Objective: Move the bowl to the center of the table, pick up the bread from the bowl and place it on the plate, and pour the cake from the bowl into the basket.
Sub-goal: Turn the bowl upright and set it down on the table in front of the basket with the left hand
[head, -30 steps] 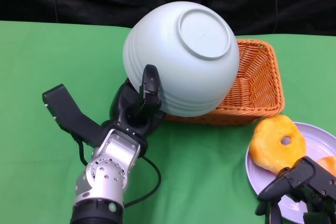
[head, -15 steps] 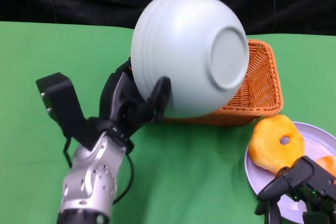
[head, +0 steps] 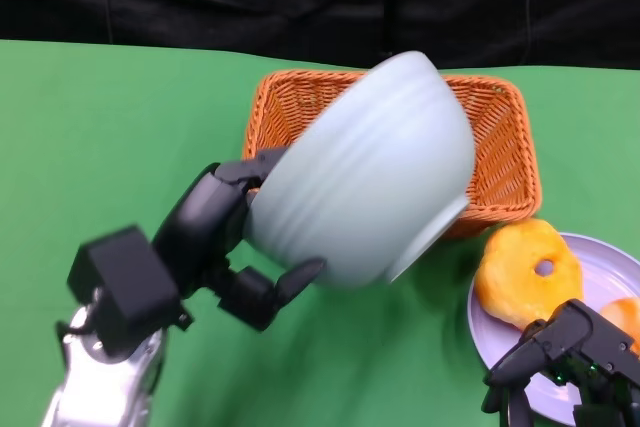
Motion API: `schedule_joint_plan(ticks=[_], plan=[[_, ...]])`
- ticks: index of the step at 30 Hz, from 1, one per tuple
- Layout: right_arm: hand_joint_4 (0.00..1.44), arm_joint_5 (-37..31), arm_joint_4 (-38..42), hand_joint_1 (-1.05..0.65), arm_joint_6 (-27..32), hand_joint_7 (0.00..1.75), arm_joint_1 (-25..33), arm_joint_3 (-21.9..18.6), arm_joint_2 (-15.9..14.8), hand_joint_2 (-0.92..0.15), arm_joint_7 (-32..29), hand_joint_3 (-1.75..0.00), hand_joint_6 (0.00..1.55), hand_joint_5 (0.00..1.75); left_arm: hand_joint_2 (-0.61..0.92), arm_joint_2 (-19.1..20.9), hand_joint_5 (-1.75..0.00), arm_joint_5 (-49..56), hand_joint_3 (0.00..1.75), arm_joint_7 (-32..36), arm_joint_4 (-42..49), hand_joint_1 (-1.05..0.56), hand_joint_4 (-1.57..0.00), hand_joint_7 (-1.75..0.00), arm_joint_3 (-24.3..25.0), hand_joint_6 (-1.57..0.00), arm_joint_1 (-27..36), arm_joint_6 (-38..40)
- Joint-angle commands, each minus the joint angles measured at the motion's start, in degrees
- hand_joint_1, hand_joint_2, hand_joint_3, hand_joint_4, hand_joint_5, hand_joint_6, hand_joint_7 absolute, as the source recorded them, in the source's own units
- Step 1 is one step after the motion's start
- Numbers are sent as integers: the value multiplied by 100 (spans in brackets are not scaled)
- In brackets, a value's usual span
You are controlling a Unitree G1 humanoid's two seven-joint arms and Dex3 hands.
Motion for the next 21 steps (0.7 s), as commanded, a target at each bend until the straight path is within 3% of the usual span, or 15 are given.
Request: schedule_joint_plan(ticks=[1, 4, 7, 10, 11, 13, 16, 18, 21], plan=[[74, 2, -74, 1, -7, 148, -2, -18, -1, -35, -3, -148, 67, 167, 31, 653, -175, 664, 161, 18, -113, -13, -103, -174, -78, -88, 137, -1072], [74, 3, -66, 1, -29, 147, -3, -10, 19, -36, -11, -147, 65, 167, 34, 1158, -175, 1703, 155, 460, 113, -15, -96, -175, -48, -80, 98, -2270], [74, -6, -70, 0, -20, 146, -1, -4, 12, -37, 2, -145, 63, 167, 40, 1453, -175, 3095, 129, 1408, 433, -14, -97, -175, 128, -76, -45, -3301], [73, -11, -66, -1, -23, 146, 5, -1, 17, -38, -3, -144, 64, 167, 41, 1698, -175, 4409, 105, 2447, 530, -9, -96, -175, 212, -73, -92, -3696], [73, -14, -63, -1, -21, 146, 1, -8, 17, -38, -5, -144, 64, 168, 43, 1775, -175, 4820, 99, 2834, 555, -9, -95, -175, 188, -72, -108, -3739], [73, -14, -55, -2, -30, 146, -4, -16, 21, -38, -12, -142, 64, 168, 56, 1941, -175, 5605, 65, 3684, 577, -13, -94, -175, 62, -72, -137, -3724], [74, 9, -76, -2, -20, 146, 11, -20, 9, -39, 1, -140, 64, 167, 72, 2262, -175, 6557, 31, 4590, 562, -19, -92, -168, -334, -73, -142, -3399], [74, 2, -80, -1, -30, 146, 19, -18, 10, -39, -4, -141, 64, 167, 78, 2446, -175, 6859, 13, 4845, 630, -30, -92, -140, -622, -84, -146, -3160], [73, -25, -89, 0, -33, 145, 30, -15, 12, -39, -10, -142, 64, 167, 81, 2649, -175, 7233, 4, 5239, 824, -36, -93, -118, -1097, -92, -211, -2786]])
